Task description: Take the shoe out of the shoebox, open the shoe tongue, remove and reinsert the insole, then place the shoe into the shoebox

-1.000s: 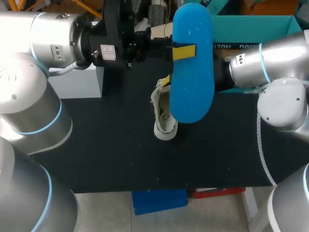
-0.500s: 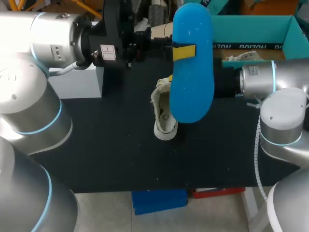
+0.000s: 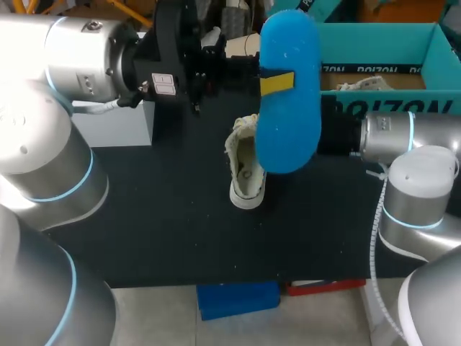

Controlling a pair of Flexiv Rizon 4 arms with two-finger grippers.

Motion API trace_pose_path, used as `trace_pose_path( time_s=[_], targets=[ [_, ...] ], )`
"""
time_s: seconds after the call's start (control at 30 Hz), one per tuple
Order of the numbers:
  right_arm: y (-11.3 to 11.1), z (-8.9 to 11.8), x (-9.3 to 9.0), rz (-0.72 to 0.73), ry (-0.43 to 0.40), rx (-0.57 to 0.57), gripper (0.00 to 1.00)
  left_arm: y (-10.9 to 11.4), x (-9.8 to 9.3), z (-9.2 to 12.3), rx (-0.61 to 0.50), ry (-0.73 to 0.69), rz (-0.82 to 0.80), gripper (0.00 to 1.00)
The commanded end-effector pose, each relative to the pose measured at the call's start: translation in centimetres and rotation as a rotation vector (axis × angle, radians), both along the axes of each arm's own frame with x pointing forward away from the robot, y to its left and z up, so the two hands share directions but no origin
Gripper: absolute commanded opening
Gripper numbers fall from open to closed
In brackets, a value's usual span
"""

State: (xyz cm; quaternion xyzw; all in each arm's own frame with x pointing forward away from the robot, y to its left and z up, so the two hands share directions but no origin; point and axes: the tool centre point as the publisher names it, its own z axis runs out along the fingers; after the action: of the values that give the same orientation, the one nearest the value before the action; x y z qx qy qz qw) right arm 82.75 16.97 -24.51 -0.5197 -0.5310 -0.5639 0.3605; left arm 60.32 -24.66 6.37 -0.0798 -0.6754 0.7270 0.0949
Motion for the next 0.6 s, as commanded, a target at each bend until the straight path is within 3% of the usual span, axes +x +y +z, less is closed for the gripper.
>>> trace_pose_path(
  time_s=[0.03, 0.17, 0.27, 0.6],
  targets=[
    [0.1, 0.0, 0.0, -0.003, 0.001, -0.001, 1.0, -0.7, -0.2, -2.0, 0.004, -0.143, -0.005, 0.0],
    [0.1, 0.0, 0.0, -0.003, 0.001, -0.001, 1.0, -1.1, -0.6, -4.8, 0.022, -0.153, -0.02, 0.0],
    [0.1, 0.0, 0.0, -0.003, 0.001, -0.001, 1.0, -1.4, -0.6, -7.1, -0.012, -0.013, -0.042, 0.0],
    [0.1, 0.0, 0.0, -0.003, 0.001, -0.001, 1.0, -1.4, -0.6, -7.1, -0.012, -0.013, -0.042, 0.0]
  ],
)
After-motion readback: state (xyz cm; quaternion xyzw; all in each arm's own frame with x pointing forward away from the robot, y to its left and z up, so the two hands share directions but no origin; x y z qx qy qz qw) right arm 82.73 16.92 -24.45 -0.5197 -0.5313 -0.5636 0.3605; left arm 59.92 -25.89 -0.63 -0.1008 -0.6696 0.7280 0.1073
